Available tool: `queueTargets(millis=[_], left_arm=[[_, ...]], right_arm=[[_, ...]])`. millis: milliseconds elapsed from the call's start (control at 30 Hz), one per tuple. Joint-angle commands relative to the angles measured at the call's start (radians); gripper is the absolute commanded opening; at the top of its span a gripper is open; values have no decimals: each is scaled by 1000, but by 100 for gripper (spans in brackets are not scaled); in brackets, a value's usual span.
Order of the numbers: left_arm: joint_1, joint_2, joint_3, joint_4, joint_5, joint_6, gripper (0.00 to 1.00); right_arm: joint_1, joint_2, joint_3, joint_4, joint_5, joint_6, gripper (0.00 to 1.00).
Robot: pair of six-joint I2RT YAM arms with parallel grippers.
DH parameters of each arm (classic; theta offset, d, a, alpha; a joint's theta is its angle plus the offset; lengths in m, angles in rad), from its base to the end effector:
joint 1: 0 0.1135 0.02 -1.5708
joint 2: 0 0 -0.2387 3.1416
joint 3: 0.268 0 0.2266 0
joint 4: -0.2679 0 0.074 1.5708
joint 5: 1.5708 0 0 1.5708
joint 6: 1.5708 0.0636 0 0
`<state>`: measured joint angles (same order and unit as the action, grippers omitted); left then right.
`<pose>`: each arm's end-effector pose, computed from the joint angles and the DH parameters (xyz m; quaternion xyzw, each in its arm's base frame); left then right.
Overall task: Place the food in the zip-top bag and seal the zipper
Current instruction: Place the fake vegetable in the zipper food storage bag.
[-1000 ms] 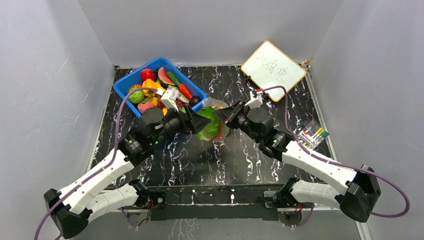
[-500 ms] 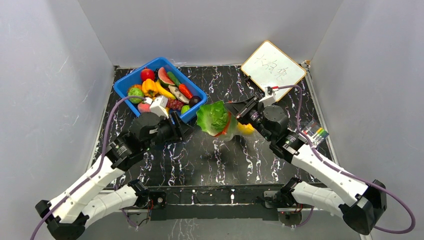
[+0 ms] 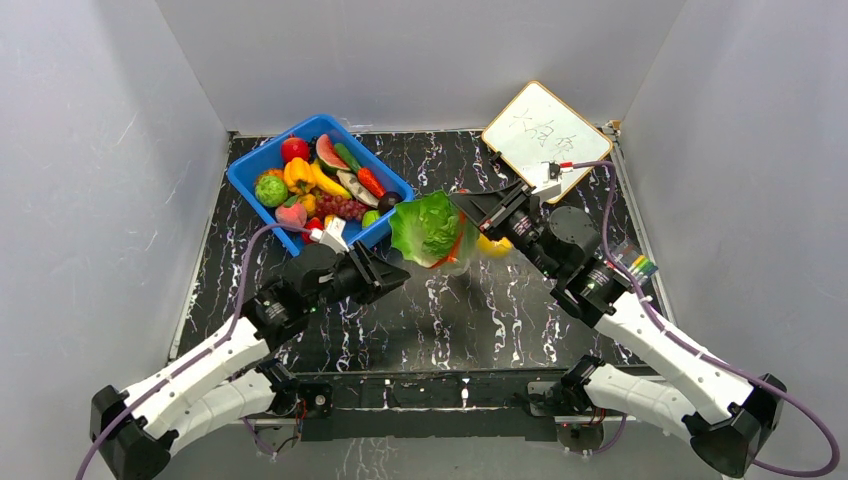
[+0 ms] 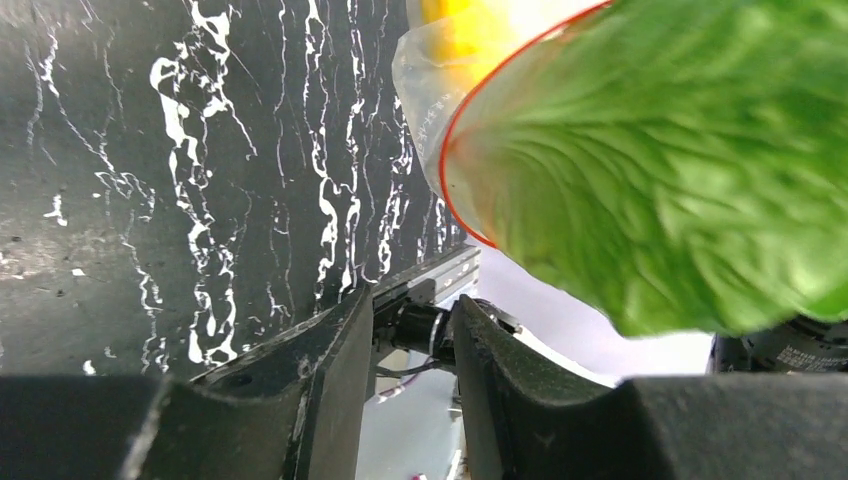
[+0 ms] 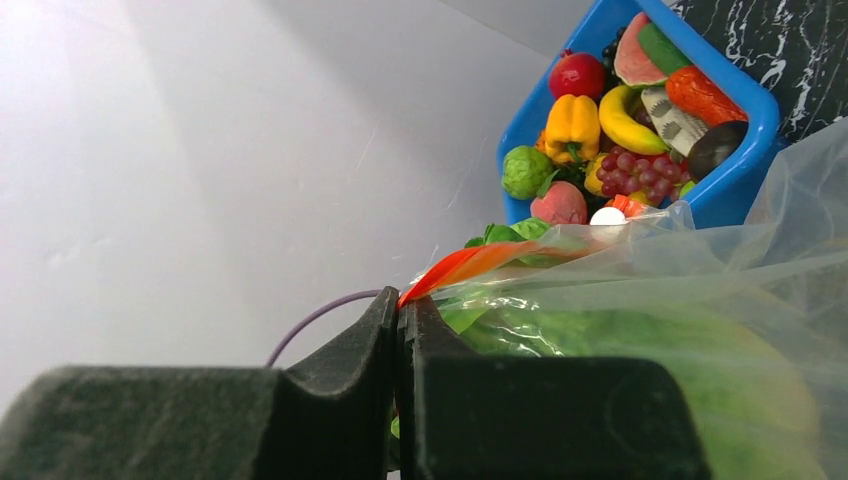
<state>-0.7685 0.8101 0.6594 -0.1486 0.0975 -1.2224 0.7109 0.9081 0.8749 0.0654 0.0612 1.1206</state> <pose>0.1479 -0.1516 0.2725 -0.1526 0.7895 -0.5190 0.2898 0.1775 0.1477 0.3588 0.1630 0.6763 0.5565 0.4543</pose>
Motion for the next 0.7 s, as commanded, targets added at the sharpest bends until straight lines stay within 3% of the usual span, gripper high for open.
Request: queueTargets(millis=[0,267,500,667], left_arm=[[1,1,-82,244,43,-156,33],[4,76,-119,416,51,-194,34],[9,117,-70,360,40,-125,34],[10,121,-88,347,-1,-122,28]], right_arm=[[-5,-28,55,91,-23,25,0],[-5,-19,58,113,-55,41,0],[-4,-16,40,126,-80,66,0],[-4,-7,45,146,-98,85,0]])
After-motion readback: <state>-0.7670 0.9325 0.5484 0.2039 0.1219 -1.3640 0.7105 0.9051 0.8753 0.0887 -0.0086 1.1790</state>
